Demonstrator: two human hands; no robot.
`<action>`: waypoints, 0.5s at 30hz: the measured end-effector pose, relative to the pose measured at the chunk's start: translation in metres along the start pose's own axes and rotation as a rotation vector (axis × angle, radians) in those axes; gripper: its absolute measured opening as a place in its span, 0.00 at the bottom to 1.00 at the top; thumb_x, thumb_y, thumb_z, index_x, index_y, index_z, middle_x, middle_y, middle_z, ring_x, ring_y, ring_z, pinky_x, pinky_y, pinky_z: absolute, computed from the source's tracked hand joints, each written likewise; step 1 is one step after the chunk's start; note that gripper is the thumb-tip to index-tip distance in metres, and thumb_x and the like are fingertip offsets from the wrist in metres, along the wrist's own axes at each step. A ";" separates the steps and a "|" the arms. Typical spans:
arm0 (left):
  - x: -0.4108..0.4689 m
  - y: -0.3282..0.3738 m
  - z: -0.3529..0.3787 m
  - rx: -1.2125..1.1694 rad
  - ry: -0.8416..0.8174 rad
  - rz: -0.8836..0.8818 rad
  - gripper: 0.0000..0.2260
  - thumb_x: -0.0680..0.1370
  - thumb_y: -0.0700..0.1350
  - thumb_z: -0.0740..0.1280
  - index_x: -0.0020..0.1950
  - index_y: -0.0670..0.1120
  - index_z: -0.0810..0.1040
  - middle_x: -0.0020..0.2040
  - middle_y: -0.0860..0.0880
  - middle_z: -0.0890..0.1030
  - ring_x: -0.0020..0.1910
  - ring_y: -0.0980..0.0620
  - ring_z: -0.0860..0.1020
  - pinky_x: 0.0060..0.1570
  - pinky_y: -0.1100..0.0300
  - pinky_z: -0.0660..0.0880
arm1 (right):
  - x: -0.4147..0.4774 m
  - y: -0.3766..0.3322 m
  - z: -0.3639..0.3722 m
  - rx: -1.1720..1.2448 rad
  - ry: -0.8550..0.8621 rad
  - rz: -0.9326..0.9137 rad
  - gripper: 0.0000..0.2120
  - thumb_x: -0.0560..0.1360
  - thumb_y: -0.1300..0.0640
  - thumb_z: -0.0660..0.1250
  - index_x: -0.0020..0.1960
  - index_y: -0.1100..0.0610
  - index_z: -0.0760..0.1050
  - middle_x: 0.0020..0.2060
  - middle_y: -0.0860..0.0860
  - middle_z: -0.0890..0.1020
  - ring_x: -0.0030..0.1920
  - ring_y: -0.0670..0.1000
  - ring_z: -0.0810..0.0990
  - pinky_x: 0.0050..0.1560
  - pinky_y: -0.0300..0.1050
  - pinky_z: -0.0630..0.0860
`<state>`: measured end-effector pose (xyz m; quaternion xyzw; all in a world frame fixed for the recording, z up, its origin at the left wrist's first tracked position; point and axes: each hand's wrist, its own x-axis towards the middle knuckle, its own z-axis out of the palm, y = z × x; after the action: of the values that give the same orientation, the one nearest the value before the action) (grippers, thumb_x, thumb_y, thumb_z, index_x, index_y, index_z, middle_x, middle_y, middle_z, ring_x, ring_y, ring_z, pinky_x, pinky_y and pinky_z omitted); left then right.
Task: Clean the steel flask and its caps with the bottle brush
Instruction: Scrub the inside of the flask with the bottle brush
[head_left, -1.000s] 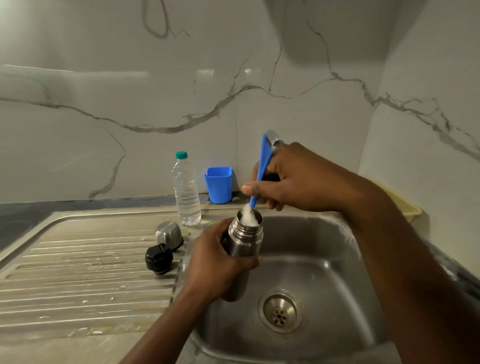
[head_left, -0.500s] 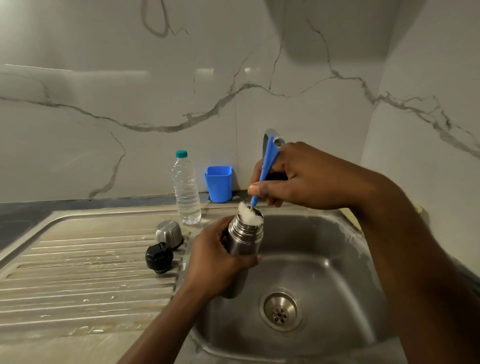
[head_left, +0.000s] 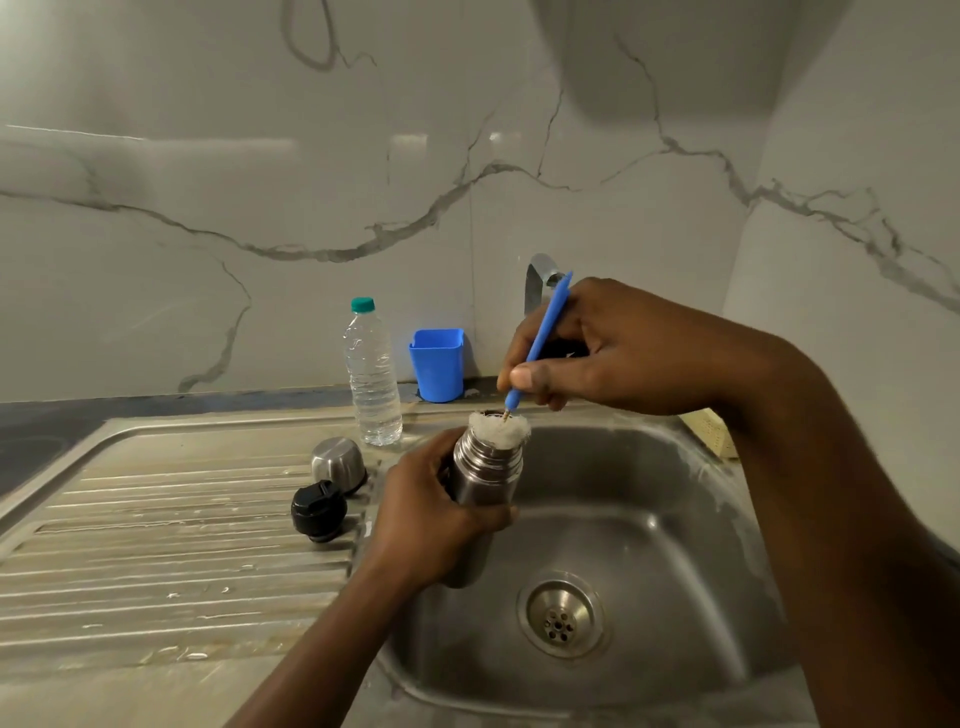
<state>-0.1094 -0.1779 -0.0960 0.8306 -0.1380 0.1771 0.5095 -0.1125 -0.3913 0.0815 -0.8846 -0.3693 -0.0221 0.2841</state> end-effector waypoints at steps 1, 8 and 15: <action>0.000 -0.001 0.000 0.004 0.004 -0.002 0.34 0.62 0.43 0.86 0.66 0.57 0.80 0.55 0.60 0.86 0.55 0.61 0.84 0.56 0.61 0.80 | -0.001 0.000 -0.002 0.007 0.010 -0.006 0.06 0.81 0.53 0.70 0.50 0.50 0.86 0.39 0.43 0.86 0.42 0.46 0.85 0.46 0.35 0.79; -0.003 0.005 0.003 -0.003 0.035 0.021 0.31 0.63 0.43 0.86 0.63 0.57 0.81 0.53 0.62 0.86 0.52 0.61 0.84 0.50 0.69 0.79 | 0.013 0.005 0.019 -0.048 -0.049 0.084 0.07 0.81 0.52 0.70 0.50 0.52 0.86 0.40 0.48 0.87 0.41 0.47 0.86 0.50 0.47 0.84; -0.004 0.000 0.004 -0.003 0.046 -0.007 0.35 0.62 0.45 0.87 0.65 0.61 0.79 0.56 0.64 0.85 0.55 0.65 0.82 0.55 0.65 0.79 | 0.003 -0.006 -0.001 -0.152 0.149 0.031 0.12 0.81 0.46 0.69 0.45 0.51 0.86 0.35 0.47 0.86 0.37 0.48 0.85 0.47 0.56 0.83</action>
<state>-0.1121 -0.1813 -0.0989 0.8261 -0.1234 0.1943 0.5144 -0.1143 -0.3870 0.0860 -0.9050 -0.3309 -0.1113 0.2430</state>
